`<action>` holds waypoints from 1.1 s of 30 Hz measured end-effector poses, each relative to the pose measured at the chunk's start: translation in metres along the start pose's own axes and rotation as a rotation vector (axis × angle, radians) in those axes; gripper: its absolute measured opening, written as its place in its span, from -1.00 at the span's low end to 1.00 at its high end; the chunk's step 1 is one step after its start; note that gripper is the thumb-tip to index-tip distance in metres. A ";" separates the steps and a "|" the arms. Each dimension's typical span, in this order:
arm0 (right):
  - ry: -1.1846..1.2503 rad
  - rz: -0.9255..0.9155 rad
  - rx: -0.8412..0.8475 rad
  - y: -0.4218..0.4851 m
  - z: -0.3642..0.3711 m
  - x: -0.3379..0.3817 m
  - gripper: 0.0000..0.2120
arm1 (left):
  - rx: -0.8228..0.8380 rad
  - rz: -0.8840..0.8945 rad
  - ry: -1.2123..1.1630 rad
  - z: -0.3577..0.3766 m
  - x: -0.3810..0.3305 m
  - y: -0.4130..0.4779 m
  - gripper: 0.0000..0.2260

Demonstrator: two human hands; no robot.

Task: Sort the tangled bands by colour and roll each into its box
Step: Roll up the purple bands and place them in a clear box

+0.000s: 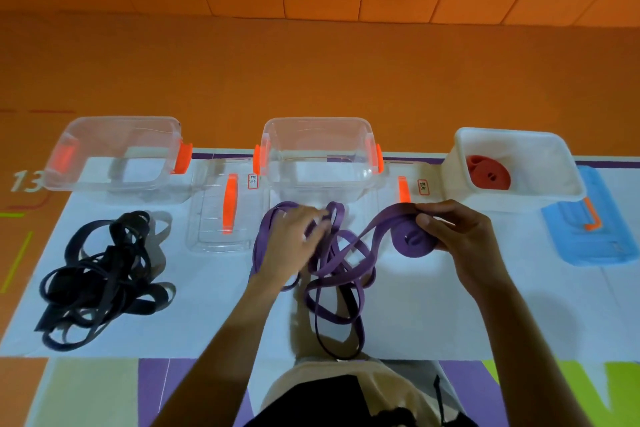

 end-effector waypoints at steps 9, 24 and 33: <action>0.049 -0.117 0.021 0.002 0.025 0.012 -0.86 | 0.334 -0.039 -0.363 0.026 -0.042 -0.039 -0.70; 0.072 -0.215 0.148 -0.008 0.079 0.033 -0.87 | 0.781 -0.134 -0.083 0.030 -0.006 -0.060 -0.57; -0.001 -0.263 0.118 -0.009 0.063 0.035 -0.84 | 0.465 -0.206 0.106 -0.023 0.010 -0.040 -0.76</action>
Point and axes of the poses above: each hand's wrist, its own y-axis towards the middle knuckle, its own z-axis out of the palm, x = y × z, the point moved 6 cm from there along y, towards the middle knuckle, and after that the axes turned 12 degrees about y, right-handed, at the moved point
